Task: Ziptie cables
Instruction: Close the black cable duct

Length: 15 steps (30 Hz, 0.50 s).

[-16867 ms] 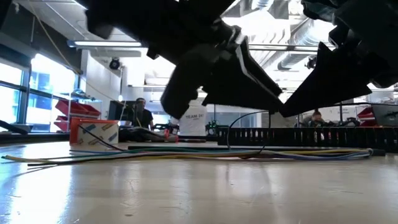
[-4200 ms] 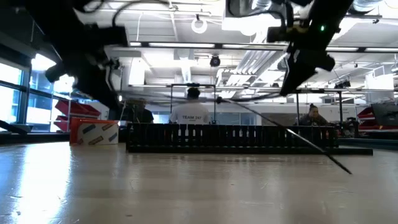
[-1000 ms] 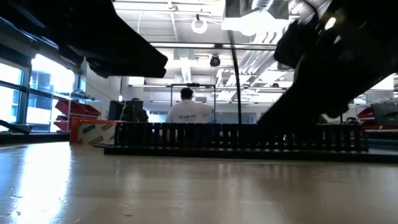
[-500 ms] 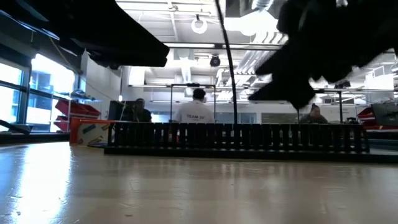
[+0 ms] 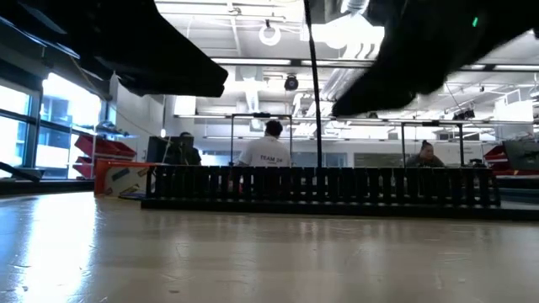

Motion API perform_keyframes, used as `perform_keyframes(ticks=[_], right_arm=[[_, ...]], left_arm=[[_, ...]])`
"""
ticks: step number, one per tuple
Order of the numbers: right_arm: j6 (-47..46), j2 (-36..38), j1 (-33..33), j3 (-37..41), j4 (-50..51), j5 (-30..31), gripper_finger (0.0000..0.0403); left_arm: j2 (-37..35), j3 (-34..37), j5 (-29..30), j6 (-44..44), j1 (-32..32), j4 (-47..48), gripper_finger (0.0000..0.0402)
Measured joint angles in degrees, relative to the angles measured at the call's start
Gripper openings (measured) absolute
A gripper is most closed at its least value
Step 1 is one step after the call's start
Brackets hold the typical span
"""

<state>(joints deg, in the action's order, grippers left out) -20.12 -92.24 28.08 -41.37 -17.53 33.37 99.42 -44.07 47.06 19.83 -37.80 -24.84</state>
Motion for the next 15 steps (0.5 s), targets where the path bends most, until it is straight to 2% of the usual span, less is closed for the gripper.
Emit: perform_keyframes(ticks=[3,6,11,13,15], right_arm=[[-5.47,-0.12,-1.67,0.11,10.67,3.71,0.0226],[-5.47,-0.12,-4.19,0.09,15.72,0.64,0.0226],[-0.23,-1.59,-8.9,0.09,16.28,-6.84,0.0226],[1.07,-2.18,-10.77,0.09,16.95,-7.69,0.0224],[1.12,-2.53,-12.69,0.07,17.77,-5.95,0.0214]], left_arm=[[0.0,0.0,0.01,0.57,-0.16,0.13,0.0165],[0.0,0.0,0.01,0.95,-0.2,0.19,0.0165],[0.0,0.0,-0.01,1.08,-0.2,0.17,0.0165],[0.0,0.0,0.07,1.08,-0.18,0.24,0.0165],[0.0,0.0,-0.03,1.38,-0.18,0.29,0.0165]])
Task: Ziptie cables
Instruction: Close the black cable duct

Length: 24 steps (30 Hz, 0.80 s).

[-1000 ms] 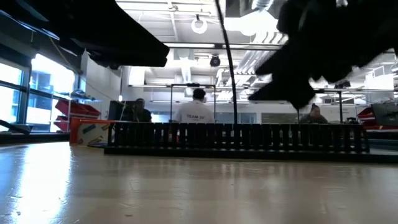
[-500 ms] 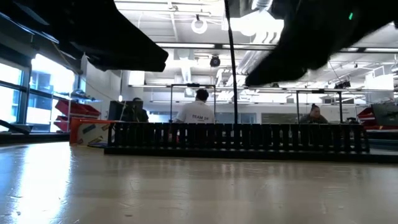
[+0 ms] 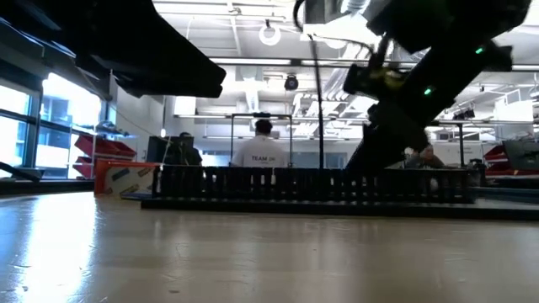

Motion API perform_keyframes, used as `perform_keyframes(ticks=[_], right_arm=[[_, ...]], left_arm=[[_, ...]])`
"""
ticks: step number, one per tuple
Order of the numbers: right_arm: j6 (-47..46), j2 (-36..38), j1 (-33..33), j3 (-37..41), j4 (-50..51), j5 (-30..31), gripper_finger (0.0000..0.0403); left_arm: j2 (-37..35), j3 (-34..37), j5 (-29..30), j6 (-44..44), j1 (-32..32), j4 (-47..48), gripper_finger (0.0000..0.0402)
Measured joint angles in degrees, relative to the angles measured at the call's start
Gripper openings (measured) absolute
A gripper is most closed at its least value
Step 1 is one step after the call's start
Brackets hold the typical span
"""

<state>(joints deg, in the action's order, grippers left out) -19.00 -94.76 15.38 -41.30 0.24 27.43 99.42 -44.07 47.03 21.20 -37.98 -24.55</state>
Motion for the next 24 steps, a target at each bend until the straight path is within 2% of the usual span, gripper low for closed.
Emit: perform_keyframes(ticks=[5,11,20,24], right_arm=[[0.11,-0.13,-4.57,0.0,-1.05,2.25,0.0173],[1.77,-0.13,-7.82,0.0,-2.55,-3.56,0.0144],[7.42,4.76,-5.09,-3.02,-3.12,-2.1,0.0142],[8.77,6.3,-0.83,-2.34,-6.27,-5.19,0.0142]], left_arm=[[0.0,0.0,0.04,0.93,-0.02,0.67,0.0165],[0.0,0.0,0.04,1.14,0.0,0.82,0.0165],[0.0,0.02,2.93,2.36,0.0,1.28,0.0165],[0.0,0.03,3.03,2.78,-0.1,1.27,0.0165]])
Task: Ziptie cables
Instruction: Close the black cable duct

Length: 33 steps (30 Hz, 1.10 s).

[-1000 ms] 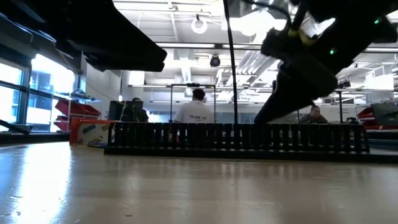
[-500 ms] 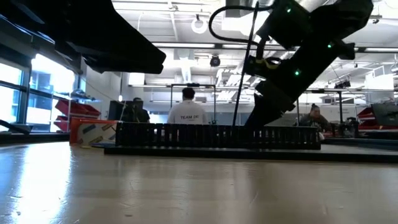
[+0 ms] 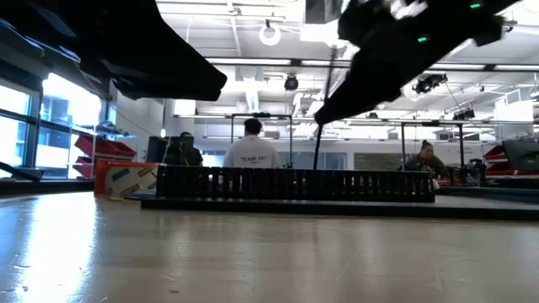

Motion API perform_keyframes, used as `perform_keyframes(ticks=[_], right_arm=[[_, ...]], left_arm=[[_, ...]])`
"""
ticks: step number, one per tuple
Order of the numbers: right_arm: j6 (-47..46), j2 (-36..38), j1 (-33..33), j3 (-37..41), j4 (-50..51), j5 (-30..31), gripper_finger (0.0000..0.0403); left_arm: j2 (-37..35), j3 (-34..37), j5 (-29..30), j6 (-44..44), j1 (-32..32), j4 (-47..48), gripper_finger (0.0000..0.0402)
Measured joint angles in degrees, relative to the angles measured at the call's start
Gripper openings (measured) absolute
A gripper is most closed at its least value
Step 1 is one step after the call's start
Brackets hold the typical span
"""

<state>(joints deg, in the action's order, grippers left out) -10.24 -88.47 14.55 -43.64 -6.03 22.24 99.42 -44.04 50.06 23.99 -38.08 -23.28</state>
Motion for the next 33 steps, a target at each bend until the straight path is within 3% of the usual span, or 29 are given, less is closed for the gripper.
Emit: perform_keyframes(ticks=[4,7,16,20,27,33], right_arm=[[2.21,-2.08,6.25,3.33,-8.24,-0.58,0.0142],[-1.37,-4.23,8.92,4.4,-12.17,-1.21,0.0142],[-0.23,-12.08,7.91,4.4,-17.85,-3.15,0.015],[-0.93,-14.57,6.21,4.4,-18.2,-3.87,0.02],[1.55,-11.5,4.26,3.67,-17.12,-4.67,0.0333],[0.46,-5.73,5.4,2.82,-12.93,-4.43,0.037]], left_arm=[[0.0,0.01,0.02,-0.04,-0.2,-0.03,0.0165],[0.0,0.01,0.43,-0.05,-0.2,-0.16,0.0165],[0.0,0.01,3.15,1.14,0.34,0.31,0.0165],[0.02,0.01,2.71,1.93,0.28,0.87,0.0165],[0.02,0.01,2.66,2.96,0.28,1.95,0.0165],[0.02,0.01,2.41,4.14,0.28,2.96,0.0165]])
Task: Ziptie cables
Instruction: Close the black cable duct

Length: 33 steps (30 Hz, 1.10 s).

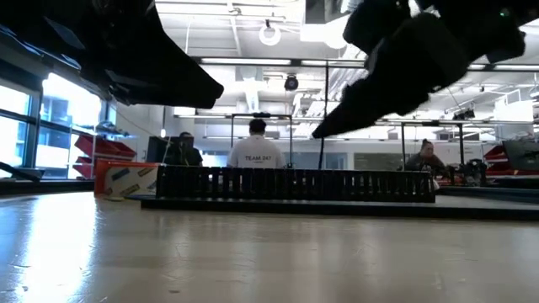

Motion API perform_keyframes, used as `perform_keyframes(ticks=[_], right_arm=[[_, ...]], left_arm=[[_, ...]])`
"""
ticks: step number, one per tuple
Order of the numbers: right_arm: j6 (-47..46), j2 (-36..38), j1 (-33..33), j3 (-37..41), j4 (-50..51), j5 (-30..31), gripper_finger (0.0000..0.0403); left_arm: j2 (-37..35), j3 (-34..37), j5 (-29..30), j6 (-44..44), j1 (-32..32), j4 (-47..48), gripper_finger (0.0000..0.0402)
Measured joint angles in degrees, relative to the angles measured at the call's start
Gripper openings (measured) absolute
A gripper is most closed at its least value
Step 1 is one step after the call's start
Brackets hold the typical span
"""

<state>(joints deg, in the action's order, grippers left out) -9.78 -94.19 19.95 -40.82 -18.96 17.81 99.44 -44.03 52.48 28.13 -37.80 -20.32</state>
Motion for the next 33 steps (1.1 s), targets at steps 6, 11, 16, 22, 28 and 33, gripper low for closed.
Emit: perform_keyframes(ticks=[6,11,16,22,28,33], right_arm=[[-3.27,-3.46,1.74,0.07,3.17,2.1,0.0362],[-4.76,-7.48,1.83,0.02,-0.3,3.04,0.036],[-6.07,-12.63,1.79,0.08,-1.84,5.7,0.036],[-9.5,-16.64,0.43,-0.16,-4.54,1.05,0.0327],[-11.78,-19.34,0.91,1.08,-8.03,2.45,0.0249],[-12.71,-19.84,2.34,2.51,-11.89,4.17,0.0215]], left_arm=[[0.0,0.02,-0.03,0.47,-0.41,0.03,0.0165],[0.0,0.02,-0.03,0.89,-0.82,-0.05,0.0165],[0.0,0.02,-0.05,0.85,-0.9,-0.12,0.0165],[0.0,0.02,-0.03,0.85,-0.9,0.03,0.0165],[0.0,0.02,-0.05,0.85,-0.9,-0.03,0.0165],[0.0,0.02,0.12,1.22,-0.9,-0.02,0.0165]])
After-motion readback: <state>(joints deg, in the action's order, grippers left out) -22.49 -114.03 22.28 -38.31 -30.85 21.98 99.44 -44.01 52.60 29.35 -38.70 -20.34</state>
